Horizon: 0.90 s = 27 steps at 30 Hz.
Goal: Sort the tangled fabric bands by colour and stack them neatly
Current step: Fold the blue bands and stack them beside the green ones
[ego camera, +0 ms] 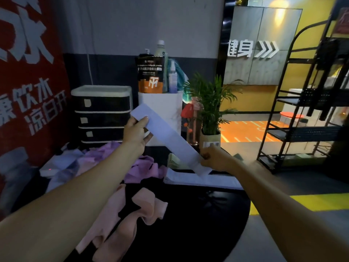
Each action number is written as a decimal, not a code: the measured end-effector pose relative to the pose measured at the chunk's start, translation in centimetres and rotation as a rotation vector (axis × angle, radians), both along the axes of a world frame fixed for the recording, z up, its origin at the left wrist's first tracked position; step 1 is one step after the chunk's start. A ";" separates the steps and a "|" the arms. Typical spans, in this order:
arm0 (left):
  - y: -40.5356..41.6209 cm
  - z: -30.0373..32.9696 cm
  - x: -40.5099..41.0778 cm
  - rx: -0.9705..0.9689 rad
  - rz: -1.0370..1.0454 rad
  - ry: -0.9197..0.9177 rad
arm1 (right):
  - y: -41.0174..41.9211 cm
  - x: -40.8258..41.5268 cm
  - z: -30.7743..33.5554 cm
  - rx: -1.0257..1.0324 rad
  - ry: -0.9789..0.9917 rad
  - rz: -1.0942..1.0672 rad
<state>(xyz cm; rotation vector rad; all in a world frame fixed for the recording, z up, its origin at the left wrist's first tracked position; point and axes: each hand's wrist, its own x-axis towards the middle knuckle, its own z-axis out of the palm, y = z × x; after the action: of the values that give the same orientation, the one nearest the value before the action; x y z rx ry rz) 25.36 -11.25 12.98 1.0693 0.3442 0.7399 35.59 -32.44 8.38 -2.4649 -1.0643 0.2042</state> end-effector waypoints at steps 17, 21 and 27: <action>-3.0 -12.5 4.6 0.252 0.124 0.467 | -9.1 5.6 -7.3 0.244 -0.075 -0.542; -2.7 -13.6 4.9 0.658 0.142 0.625 | -9.5 6.7 -8.1 0.136 -0.153 -0.513; -2.3 -14.1 5.0 0.954 0.073 0.759 | -9.9 7.1 -8.9 -0.007 -0.219 -0.494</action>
<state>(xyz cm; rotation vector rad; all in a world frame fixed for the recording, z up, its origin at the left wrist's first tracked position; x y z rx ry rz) 30.33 -13.56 -1.16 2.2600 0.7066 0.5242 42.65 -42.35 -0.50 -2.7095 -0.4985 -0.2197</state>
